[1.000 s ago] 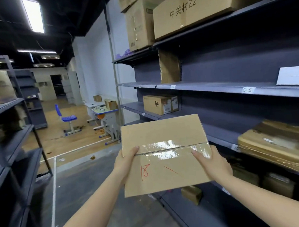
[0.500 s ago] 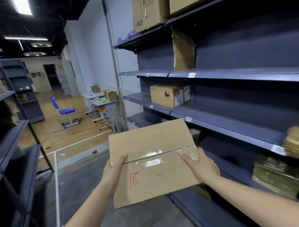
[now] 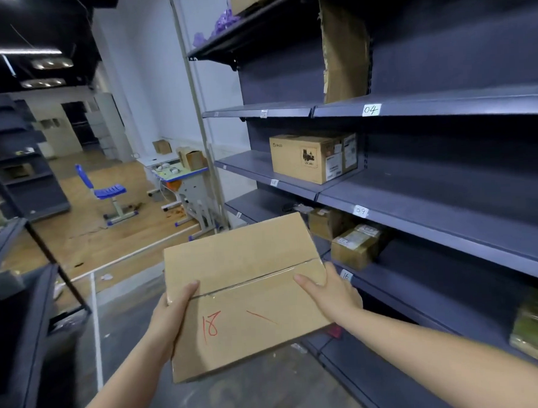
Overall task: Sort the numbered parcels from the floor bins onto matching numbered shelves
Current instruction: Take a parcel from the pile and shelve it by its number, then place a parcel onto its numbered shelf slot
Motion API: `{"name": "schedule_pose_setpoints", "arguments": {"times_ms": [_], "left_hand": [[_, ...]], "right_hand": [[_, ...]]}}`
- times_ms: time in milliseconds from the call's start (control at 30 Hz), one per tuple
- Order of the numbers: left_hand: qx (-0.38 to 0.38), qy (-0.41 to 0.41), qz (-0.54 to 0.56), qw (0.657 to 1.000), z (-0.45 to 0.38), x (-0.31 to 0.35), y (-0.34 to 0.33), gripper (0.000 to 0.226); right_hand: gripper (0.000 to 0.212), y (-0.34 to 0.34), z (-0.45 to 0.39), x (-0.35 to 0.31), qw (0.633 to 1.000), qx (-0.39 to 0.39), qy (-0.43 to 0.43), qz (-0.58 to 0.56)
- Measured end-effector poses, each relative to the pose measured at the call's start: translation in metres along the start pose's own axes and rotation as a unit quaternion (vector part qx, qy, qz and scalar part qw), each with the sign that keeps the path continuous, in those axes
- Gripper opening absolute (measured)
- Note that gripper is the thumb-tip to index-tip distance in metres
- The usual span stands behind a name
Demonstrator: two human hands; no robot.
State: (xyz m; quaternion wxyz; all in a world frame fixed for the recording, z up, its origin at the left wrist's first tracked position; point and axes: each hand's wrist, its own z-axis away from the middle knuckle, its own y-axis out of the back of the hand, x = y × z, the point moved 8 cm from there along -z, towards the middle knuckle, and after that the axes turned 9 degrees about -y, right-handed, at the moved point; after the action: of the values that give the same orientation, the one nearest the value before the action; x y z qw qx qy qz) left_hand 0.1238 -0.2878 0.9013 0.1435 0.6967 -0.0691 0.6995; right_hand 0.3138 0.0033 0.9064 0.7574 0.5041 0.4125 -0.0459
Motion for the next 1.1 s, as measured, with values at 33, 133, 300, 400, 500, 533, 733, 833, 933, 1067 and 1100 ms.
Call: {"name": "schedule_pose_setpoints", "arguments": {"times_ms": [33,133,300,400,500,533,733,833,933,1067,1100], "left_hand": [[0.0,0.002,-0.005,1.0,-0.008,-0.003,0.003,0.056],[0.003,0.006,-0.021,1.0,-0.032,-0.013,0.013,0.059],[0.005,0.021,-0.024,0.999,-0.069,-0.028,0.029,0.057],[0.011,0.027,-0.026,0.999,-0.102,-0.034,0.041,0.057],[0.008,0.027,-0.024,0.999,-0.145,-0.035,0.05,0.059],[0.008,0.026,-0.023,0.999,-0.162,-0.036,0.054,0.059],[-0.015,0.033,-0.007,0.999,-0.274,-0.035,0.08,0.073],[-0.026,0.032,-0.013,0.999,-0.329,-0.031,0.091,0.069],[-0.045,0.027,-0.017,0.998,-0.379,-0.029,0.099,0.067],[-0.059,0.039,-0.014,0.997,-0.43,-0.041,0.104,0.061],[-0.059,0.046,-0.018,0.997,-0.444,-0.045,0.105,0.062]], "right_hand": [[0.082,-0.007,-0.007,-0.004,1.0,-0.006,0.0,0.004],[0.075,-0.026,-0.026,-0.017,1.0,-0.012,0.001,-0.003],[0.082,-0.062,-0.055,-0.042,0.999,-0.035,-0.003,0.023],[0.082,-0.082,-0.074,-0.063,0.999,-0.042,-0.004,0.015],[0.081,-0.103,-0.098,-0.089,0.999,-0.036,-0.006,0.009],[0.079,-0.109,-0.107,-0.099,1.0,-0.03,-0.004,0.008],[0.077,-0.158,-0.161,-0.162,1.0,-0.012,-0.021,-0.006],[0.072,-0.18,-0.189,-0.193,0.999,-0.001,-0.039,-0.017],[0.069,-0.204,-0.214,-0.217,0.998,0.006,-0.057,-0.036],[0.066,-0.234,-0.248,-0.241,0.996,-0.001,-0.077,-0.05],[0.066,-0.241,-0.258,-0.247,0.996,-0.002,-0.081,-0.047]]}}
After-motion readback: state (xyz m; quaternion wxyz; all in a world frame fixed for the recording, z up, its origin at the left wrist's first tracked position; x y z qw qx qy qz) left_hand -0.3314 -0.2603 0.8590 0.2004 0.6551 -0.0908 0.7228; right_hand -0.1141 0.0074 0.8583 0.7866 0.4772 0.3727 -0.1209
